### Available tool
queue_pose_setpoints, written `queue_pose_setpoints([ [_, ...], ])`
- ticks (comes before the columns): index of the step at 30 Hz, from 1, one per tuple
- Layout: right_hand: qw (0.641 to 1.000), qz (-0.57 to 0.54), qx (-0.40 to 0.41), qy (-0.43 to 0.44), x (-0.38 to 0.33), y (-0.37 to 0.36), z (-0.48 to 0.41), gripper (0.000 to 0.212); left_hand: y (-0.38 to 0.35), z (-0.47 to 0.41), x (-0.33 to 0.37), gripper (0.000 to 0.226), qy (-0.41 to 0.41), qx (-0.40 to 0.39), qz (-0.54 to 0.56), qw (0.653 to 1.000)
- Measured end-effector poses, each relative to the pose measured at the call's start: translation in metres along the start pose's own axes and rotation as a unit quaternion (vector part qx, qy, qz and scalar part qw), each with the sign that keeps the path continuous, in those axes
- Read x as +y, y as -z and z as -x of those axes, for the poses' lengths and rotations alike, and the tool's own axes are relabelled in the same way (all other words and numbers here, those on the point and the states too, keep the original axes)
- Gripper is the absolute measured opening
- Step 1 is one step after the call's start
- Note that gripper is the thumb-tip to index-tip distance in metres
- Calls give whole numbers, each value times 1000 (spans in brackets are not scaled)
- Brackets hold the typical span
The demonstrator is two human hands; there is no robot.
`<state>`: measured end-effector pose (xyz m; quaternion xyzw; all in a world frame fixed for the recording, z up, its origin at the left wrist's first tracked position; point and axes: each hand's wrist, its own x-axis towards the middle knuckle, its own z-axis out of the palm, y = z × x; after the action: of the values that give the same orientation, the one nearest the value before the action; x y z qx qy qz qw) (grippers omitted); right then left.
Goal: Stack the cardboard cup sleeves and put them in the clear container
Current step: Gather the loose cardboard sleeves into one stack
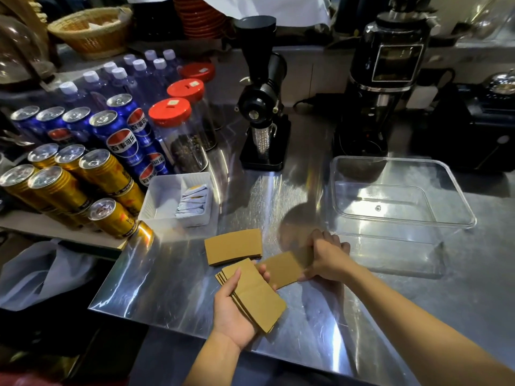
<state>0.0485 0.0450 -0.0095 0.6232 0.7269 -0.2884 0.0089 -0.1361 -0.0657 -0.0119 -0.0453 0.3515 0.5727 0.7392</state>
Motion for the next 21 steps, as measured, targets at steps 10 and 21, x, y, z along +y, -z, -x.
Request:
queue_pose_setpoints([
  [10, 930, -363, 56, 36, 16, -1, 16, 23, -24, -5, 18, 42, -30, -50, -96, 994],
  [21, 952, -256, -20, 166, -3, 66, 32, 26, -68, -7, 25, 44, 105, -188, -347, 913],
])
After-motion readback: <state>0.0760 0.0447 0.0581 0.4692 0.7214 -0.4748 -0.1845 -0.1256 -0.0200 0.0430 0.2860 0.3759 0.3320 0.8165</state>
